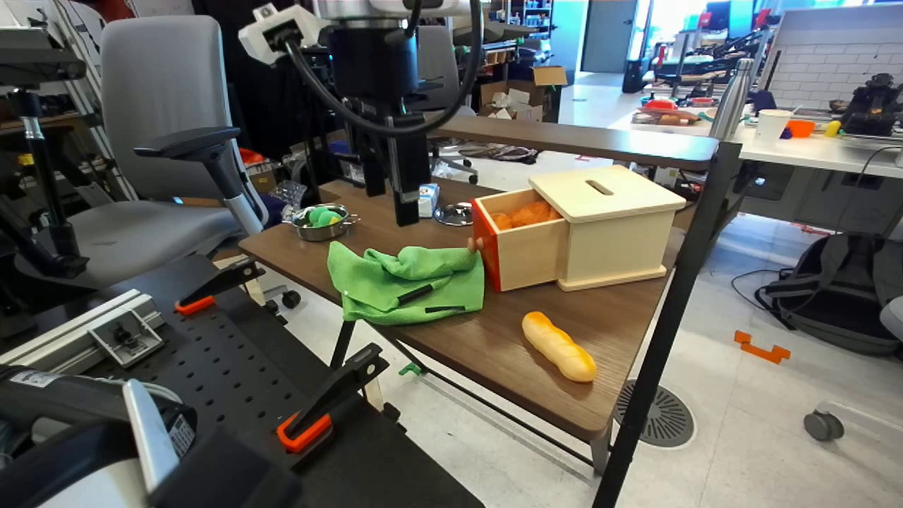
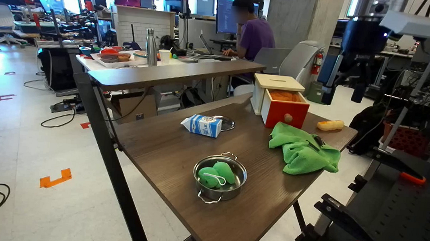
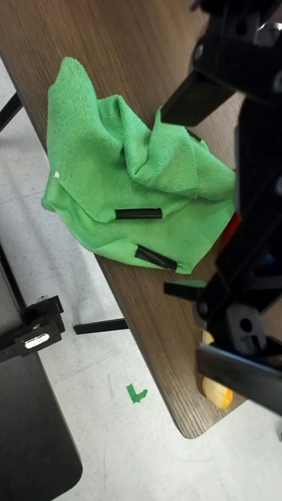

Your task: Unfold the green object on the table

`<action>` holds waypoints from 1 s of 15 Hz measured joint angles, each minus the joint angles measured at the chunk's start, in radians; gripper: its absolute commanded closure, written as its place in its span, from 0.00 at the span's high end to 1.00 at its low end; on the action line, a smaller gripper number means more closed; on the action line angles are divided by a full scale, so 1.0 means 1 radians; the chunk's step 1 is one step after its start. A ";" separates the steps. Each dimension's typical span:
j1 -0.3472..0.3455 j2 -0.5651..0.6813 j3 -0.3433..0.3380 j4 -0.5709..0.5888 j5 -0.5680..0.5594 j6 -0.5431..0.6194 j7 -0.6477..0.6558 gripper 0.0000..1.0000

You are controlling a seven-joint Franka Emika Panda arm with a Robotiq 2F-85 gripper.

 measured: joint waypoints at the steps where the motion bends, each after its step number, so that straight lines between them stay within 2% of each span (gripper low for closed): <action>1: 0.001 0.019 -0.004 0.005 -0.009 0.000 0.001 1.00; 5: 0.001 0.055 -0.030 0.009 -0.070 0.000 0.008 1.00; 15: 0.002 0.087 -0.034 0.011 -0.071 0.024 -0.005 1.00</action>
